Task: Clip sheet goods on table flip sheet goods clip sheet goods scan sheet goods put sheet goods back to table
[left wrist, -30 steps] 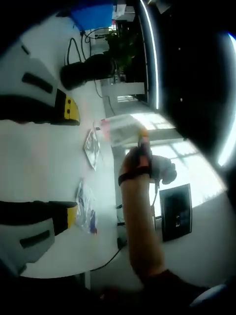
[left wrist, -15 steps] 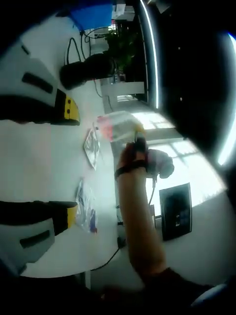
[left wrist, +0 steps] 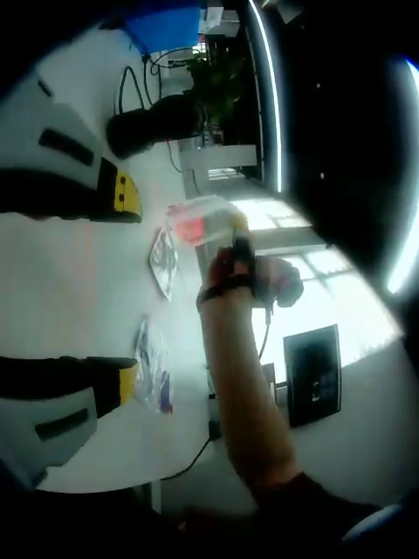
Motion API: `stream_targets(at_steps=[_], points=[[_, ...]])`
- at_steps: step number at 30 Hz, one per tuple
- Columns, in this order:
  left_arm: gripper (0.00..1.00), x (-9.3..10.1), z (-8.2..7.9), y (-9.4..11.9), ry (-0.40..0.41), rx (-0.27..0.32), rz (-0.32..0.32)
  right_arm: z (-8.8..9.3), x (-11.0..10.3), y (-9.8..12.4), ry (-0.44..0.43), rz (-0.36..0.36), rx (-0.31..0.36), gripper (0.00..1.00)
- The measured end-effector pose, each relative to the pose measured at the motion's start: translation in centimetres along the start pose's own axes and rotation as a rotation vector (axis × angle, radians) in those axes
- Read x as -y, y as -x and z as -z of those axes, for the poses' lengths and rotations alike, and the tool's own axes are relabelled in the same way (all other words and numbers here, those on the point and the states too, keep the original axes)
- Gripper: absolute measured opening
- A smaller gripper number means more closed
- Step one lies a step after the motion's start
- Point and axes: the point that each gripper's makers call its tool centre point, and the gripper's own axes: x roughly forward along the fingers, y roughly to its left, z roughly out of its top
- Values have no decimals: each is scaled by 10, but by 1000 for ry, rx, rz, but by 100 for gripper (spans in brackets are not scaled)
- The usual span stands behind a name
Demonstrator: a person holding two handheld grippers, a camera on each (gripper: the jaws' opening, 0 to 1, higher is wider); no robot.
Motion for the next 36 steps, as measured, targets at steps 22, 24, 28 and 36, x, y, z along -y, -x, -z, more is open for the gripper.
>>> stream_targets(at_steps=[22,24,28,36], points=[[54,1,-1,0,-2,4,2,-25,0,3,3,-58,11,0],[54,1,-1,0,-4,4,2,-31,2,7,5,-68,12,0],[54,1,-1,0,-2,4,2,-41,4,15,11,-94,16,0],[54,1,1,0,-6,-4,2,-60,10,20,-11,-147,14,0]])
